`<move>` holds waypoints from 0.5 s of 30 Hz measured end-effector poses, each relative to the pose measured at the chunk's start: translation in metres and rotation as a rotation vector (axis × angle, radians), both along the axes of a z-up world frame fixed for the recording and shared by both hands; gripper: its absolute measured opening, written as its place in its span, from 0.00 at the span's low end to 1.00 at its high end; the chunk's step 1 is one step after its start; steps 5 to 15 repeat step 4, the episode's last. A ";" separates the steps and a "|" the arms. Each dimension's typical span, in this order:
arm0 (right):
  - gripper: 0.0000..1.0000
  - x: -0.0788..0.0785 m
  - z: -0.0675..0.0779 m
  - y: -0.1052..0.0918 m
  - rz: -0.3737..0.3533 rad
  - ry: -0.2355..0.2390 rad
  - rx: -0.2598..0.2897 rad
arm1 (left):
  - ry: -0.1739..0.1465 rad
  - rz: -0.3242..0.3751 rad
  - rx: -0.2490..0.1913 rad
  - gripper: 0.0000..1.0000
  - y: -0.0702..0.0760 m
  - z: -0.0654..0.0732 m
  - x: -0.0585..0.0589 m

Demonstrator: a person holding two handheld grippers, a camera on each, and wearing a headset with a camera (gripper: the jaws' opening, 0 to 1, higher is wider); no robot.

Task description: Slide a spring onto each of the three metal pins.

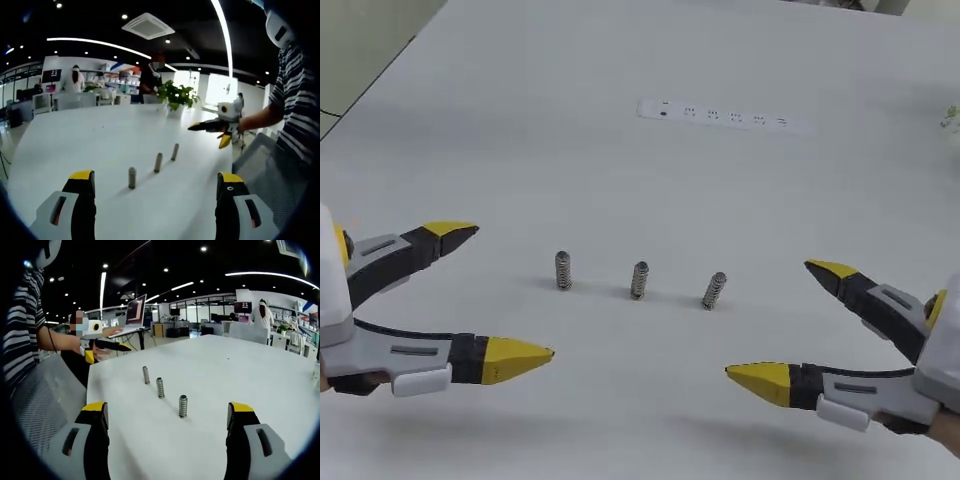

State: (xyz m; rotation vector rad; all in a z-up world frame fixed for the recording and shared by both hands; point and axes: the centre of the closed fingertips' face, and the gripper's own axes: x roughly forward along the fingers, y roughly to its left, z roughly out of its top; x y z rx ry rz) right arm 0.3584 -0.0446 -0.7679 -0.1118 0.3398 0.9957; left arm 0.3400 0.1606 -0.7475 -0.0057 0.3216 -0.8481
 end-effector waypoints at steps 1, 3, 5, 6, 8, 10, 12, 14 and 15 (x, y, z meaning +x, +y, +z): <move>0.99 0.000 -0.001 0.001 0.002 0.002 -0.001 | -0.002 0.004 0.002 0.98 0.001 0.000 0.000; 0.99 -0.002 -0.004 0.004 0.014 0.003 -0.019 | 0.000 0.011 0.002 0.98 0.004 0.000 0.001; 0.99 -0.003 -0.004 0.005 0.017 -0.002 -0.023 | -0.002 0.014 0.003 0.98 0.004 0.000 0.001; 0.99 -0.003 -0.004 0.005 0.017 -0.002 -0.023 | -0.002 0.014 0.003 0.98 0.004 0.000 0.001; 0.99 -0.003 -0.004 0.005 0.017 -0.002 -0.023 | -0.002 0.014 0.003 0.98 0.004 0.000 0.001; 0.99 -0.003 -0.004 0.005 0.017 -0.002 -0.023 | -0.002 0.014 0.003 0.98 0.004 0.000 0.001; 0.99 -0.003 -0.004 0.005 0.017 -0.002 -0.023 | -0.002 0.014 0.003 0.98 0.004 0.000 0.001; 0.99 -0.003 -0.004 0.005 0.017 -0.002 -0.023 | -0.002 0.014 0.003 0.98 0.004 0.000 0.001; 0.99 -0.003 -0.004 0.005 0.017 -0.002 -0.023 | -0.002 0.014 0.003 0.98 0.004 0.000 0.001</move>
